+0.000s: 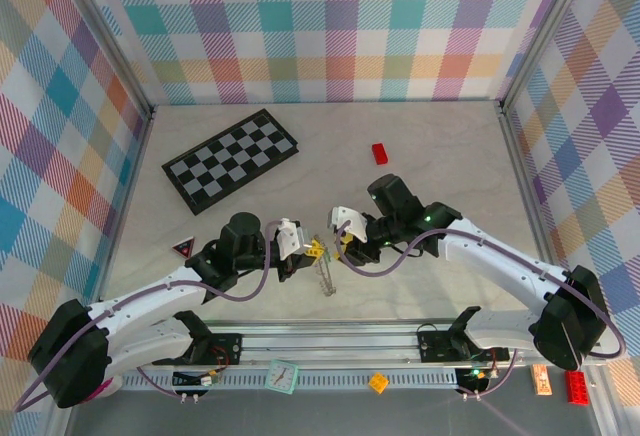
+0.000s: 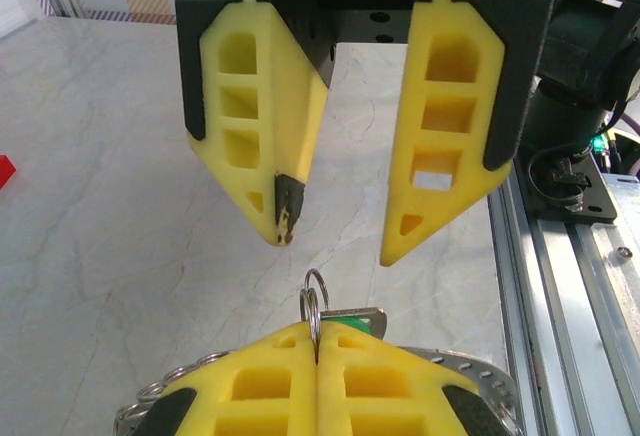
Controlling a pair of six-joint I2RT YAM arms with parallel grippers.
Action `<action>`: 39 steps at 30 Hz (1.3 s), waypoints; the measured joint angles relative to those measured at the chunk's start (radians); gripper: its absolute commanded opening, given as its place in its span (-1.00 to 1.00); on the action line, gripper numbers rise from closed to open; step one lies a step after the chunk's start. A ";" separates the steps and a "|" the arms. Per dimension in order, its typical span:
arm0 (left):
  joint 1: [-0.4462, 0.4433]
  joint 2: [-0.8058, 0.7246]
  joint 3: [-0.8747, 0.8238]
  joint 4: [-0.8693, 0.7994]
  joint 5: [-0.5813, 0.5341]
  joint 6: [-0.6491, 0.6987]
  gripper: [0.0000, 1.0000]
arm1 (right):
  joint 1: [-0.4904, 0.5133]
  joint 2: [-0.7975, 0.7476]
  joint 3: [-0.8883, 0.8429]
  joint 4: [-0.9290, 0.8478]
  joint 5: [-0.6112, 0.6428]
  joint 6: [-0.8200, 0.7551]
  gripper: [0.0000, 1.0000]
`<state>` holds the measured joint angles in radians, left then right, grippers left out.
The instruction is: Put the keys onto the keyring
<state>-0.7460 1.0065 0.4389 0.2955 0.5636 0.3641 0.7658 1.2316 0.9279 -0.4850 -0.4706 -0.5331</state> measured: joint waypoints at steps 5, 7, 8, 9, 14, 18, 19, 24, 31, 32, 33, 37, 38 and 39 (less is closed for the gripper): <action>0.000 -0.001 -0.005 0.011 0.000 -0.005 -1.00 | 0.000 0.010 0.000 0.030 -0.008 0.009 -0.43; 0.000 -0.001 -0.005 0.019 0.000 -0.005 -1.00 | 0.000 0.021 0.000 0.036 -0.013 0.010 -0.44; 0.000 -0.002 -0.005 0.023 0.000 -0.005 -1.00 | 0.000 0.027 0.000 0.037 -0.013 0.010 -0.45; 0.000 -0.002 -0.006 0.025 0.000 -0.005 -1.00 | 0.000 0.034 0.000 0.037 -0.013 0.010 -0.47; 0.000 -0.002 -0.006 0.029 0.001 -0.008 -1.00 | 0.000 0.055 0.002 0.038 -0.015 0.010 -0.71; 0.000 -0.002 -0.006 0.033 0.000 -0.008 -1.00 | 0.000 0.057 0.002 0.038 -0.020 0.005 -0.93; 0.000 -0.002 -0.007 0.033 0.000 -0.008 -1.00 | 0.000 0.057 0.002 0.036 -0.020 0.004 -0.98; 0.000 -0.002 -0.016 0.050 0.000 -0.012 -1.00 | 0.000 0.056 0.002 0.030 -0.020 -0.003 -1.00; 0.000 -0.003 -0.026 0.072 0.004 -0.034 -1.00 | 0.000 0.078 0.005 0.018 -0.020 -0.006 -1.00; 0.000 -0.003 -0.029 0.079 0.004 -0.035 -1.00 | 0.000 0.093 0.009 0.015 -0.024 -0.006 -1.00; 0.000 -0.003 -0.033 0.084 0.004 -0.038 -1.00 | 0.000 0.107 0.014 0.014 -0.031 -0.006 -1.00; 0.000 -0.003 -0.051 0.103 0.007 -0.050 -1.00 | 0.000 0.124 0.016 0.009 -0.046 -0.006 -0.94; 0.000 -0.003 -0.052 0.107 0.008 -0.054 -1.00 | 0.000 0.119 0.016 0.010 -0.045 -0.006 -0.74; 0.000 -0.003 -0.052 0.116 0.011 -0.057 -1.00 | 0.000 0.111 0.014 0.013 -0.043 -0.005 -0.58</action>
<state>-0.7460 1.0031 0.3870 0.4110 0.5743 0.3069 0.7654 1.3430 0.9421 -0.4717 -0.5137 -0.5381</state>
